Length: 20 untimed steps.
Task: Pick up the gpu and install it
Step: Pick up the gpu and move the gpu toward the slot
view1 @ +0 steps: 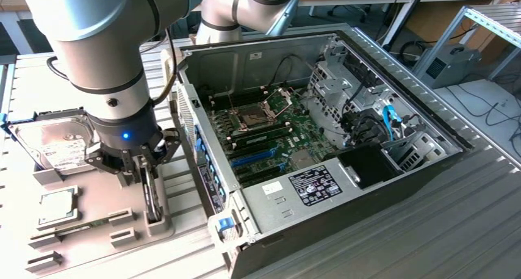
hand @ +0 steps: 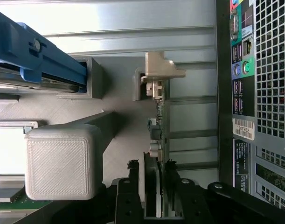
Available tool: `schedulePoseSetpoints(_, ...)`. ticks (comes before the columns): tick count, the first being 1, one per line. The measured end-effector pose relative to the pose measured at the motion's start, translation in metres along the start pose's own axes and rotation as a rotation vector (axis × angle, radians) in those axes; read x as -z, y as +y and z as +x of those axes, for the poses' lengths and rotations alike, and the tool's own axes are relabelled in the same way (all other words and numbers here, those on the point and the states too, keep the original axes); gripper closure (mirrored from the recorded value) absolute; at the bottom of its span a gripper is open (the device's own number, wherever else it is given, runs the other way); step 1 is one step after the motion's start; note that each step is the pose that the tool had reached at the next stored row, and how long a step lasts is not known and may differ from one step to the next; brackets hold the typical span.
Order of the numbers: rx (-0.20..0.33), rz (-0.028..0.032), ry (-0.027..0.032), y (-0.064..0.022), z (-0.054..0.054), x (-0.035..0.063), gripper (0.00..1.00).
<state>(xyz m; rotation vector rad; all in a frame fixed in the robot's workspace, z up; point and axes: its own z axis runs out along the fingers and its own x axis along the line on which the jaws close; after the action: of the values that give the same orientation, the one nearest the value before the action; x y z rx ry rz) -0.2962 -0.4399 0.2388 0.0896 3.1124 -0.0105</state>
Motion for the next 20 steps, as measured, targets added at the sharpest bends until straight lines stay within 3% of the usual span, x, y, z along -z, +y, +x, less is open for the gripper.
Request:
schedulePoseSetpoints(2,0.000,0.0000,-0.0001,0.0000,0.0000,0.0000,0.71)
schedulePoseSetpoints(17,0.000,0.0000,0.0000,0.0000,0.0000,0.0000,0.71)
schedulePoseSetpoints(18,0.000,0.0000,0.0000,0.0000,0.0000,0.0000,0.64)
schedulePoseSetpoints(20,0.000,-0.0001,0.0000,0.0000,0.0000,0.0000,0.64)
